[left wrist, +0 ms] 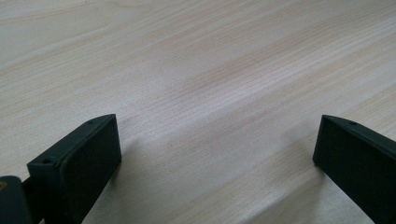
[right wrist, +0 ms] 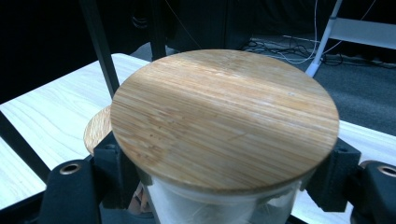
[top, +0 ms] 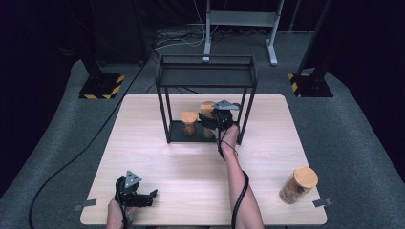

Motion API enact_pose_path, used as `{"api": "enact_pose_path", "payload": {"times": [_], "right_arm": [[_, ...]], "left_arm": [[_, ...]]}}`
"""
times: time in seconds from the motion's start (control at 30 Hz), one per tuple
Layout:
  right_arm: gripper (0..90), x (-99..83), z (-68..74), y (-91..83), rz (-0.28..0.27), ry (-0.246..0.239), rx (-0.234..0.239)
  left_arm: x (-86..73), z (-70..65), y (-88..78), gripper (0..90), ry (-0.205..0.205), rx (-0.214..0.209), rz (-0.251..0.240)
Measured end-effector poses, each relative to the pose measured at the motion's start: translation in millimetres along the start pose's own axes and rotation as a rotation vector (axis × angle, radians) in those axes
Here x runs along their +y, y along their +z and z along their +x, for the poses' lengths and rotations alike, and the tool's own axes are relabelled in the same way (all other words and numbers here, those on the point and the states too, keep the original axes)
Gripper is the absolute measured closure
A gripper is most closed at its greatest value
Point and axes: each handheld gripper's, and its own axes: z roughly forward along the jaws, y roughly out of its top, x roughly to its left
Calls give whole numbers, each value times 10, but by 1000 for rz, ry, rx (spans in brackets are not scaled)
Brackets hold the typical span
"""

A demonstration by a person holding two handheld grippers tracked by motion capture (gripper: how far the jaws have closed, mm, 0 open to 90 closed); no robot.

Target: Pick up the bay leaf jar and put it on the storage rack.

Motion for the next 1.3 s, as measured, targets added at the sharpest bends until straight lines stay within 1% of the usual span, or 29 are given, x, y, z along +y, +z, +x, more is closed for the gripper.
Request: {"api": "enact_pose_path", "payload": {"times": [0.13, 0.97, 1.07, 1.3], "right_arm": [[245, -1, 2, 22, -3, 7, 1], [245, 43, -10, 181, -20, 1, 3], [245, 54, -10, 199, -14, 4, 2], [245, 55, -20, 229, -22, 8, -1]], "left_arm": [[0, 0, 0, 1, 0, 0, -1], [0, -1, 0, 1, 0, -1, -1], [0, -1, 1, 1, 0, -1, -1], [0, -1, 0, 1, 0, -1, 0]]}}
